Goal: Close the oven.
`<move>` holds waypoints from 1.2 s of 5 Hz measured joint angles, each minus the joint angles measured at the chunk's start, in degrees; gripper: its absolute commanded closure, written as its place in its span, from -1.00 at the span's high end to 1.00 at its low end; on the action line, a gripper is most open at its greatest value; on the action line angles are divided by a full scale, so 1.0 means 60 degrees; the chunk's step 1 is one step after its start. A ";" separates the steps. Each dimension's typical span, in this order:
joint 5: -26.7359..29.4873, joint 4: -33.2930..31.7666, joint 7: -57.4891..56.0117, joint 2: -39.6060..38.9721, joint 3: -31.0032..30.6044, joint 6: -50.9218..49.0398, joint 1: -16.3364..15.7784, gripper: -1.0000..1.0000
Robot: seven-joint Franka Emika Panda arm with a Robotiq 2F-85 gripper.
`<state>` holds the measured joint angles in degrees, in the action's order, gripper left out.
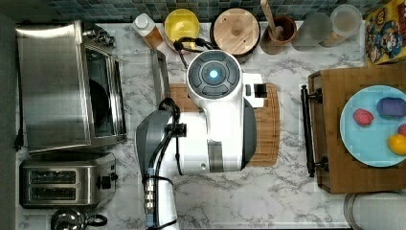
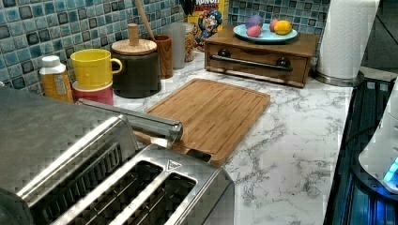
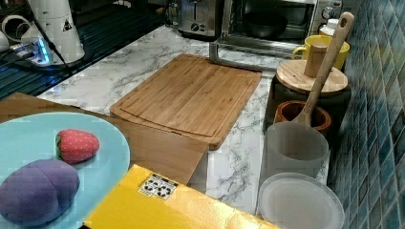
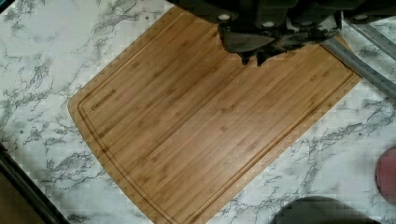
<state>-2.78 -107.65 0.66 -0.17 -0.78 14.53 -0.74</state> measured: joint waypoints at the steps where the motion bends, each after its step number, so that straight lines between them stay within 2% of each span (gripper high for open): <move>1: -0.0011 -0.0028 0.0000 -0.0024 0.0000 0.0049 0.0001 -1.00; 2: -0.0002 -0.0037 0.0000 -0.0130 -0.0025 0.0121 -0.0003 -1.00; 3: 0.0267 -0.0354 -0.0825 -0.0101 -0.0022 0.1287 -0.0003 -1.00; 5: 0.2739 -0.0643 -0.6134 -0.0407 -0.0024 0.2019 0.0007 -1.00; 6: 0.4368 -0.0867 -0.8191 -0.0742 -0.0023 0.2744 0.0008 -1.00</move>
<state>23.43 -112.86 -48.48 -4.63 -0.92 31.00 -0.69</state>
